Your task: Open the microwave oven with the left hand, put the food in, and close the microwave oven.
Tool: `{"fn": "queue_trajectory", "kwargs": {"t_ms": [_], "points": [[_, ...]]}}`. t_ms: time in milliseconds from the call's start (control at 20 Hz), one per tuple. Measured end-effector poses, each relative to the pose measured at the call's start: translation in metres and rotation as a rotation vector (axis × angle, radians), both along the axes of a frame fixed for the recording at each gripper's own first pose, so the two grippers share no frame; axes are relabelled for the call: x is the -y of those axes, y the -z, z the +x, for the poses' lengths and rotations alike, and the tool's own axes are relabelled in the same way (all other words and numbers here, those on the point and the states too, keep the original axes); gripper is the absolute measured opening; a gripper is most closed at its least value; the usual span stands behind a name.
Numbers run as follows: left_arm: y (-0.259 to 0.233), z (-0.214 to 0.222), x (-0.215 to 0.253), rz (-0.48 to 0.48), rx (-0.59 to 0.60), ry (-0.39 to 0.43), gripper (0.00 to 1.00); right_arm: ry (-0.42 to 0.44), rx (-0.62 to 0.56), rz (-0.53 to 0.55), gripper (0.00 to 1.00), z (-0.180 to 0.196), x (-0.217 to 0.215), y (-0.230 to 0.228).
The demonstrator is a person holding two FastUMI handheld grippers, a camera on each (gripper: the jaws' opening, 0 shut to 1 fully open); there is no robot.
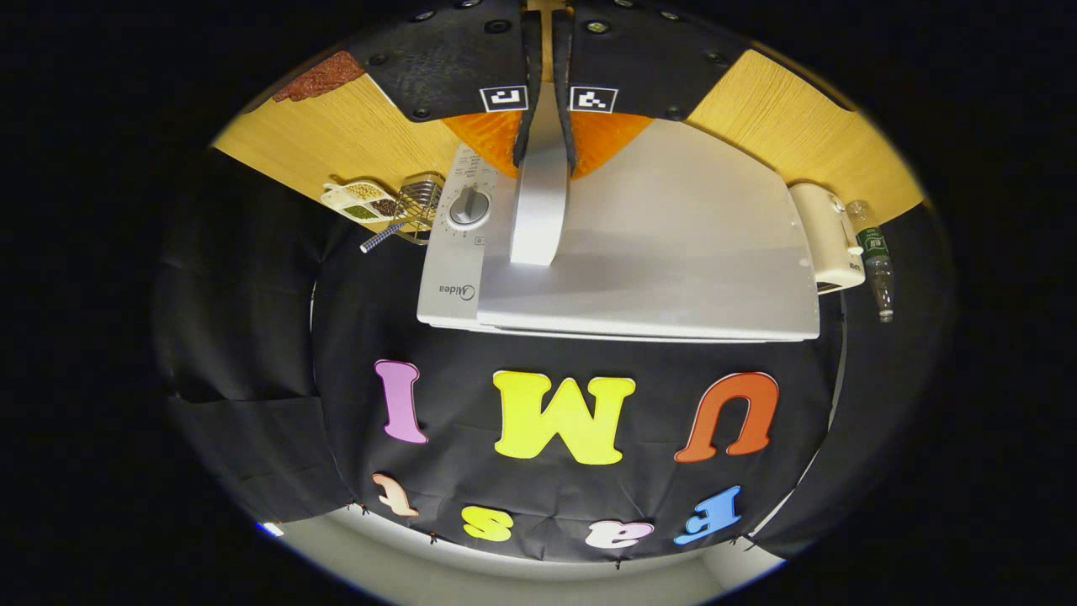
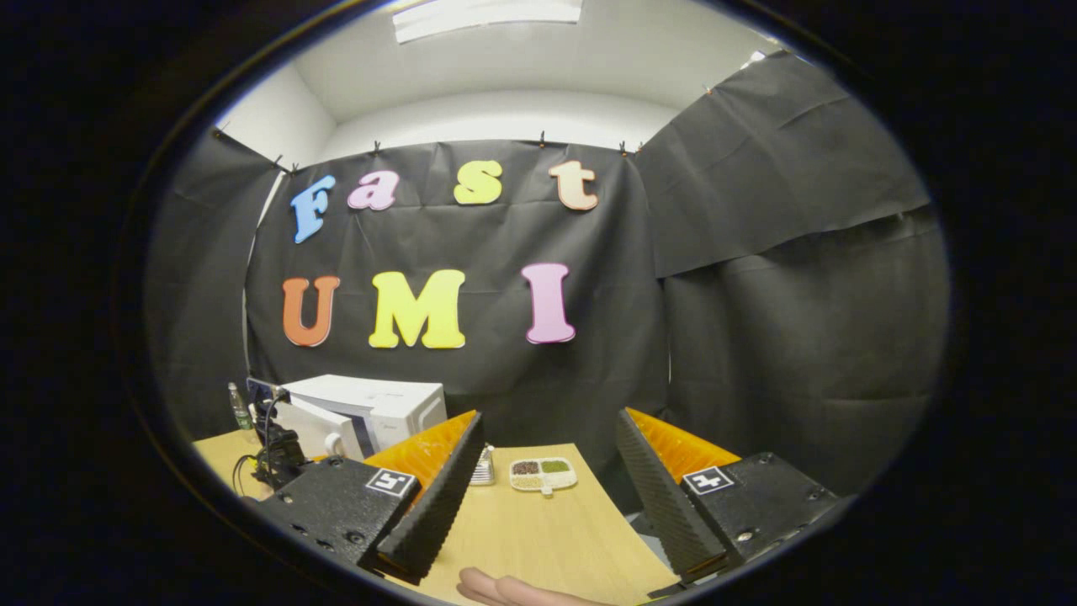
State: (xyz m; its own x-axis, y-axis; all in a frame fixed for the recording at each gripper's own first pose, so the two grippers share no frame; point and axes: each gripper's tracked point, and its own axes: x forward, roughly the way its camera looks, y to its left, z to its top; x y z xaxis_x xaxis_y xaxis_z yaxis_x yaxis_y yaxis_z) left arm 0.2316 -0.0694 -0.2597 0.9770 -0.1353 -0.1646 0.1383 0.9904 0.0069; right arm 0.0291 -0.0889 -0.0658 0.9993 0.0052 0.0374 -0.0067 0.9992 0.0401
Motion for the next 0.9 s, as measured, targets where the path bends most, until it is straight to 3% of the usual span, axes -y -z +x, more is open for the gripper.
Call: {"fn": "queue_trajectory", "kwargs": {"t_ms": [150,200,250,450,900], "points": [[-0.001,-0.028,-0.015,0.007,-0.003,0.019,0.04,-0.004,0.023,-0.018,0.92,-0.019,-0.007,-0.01],[-0.002,-0.038,-0.022,0.008,0.0,0.018,0.06,-0.006,0.029,-0.026,1.0,-0.025,-0.009,-0.013],[-0.003,-0.048,-0.029,0.01,-0.001,0.018,0.06,-0.006,0.033,-0.035,0.92,-0.03,-0.011,-0.015],[-0.006,-0.092,-0.07,0.024,0.015,-0.01,0.09,-0.031,0.046,-0.037,0.92,-0.051,-0.026,-0.026],[-0.012,-0.166,-0.21,-0.002,0.017,-0.21,0.11,-0.114,0.071,-0.013,0.92,-0.089,-0.063,-0.043]]}}
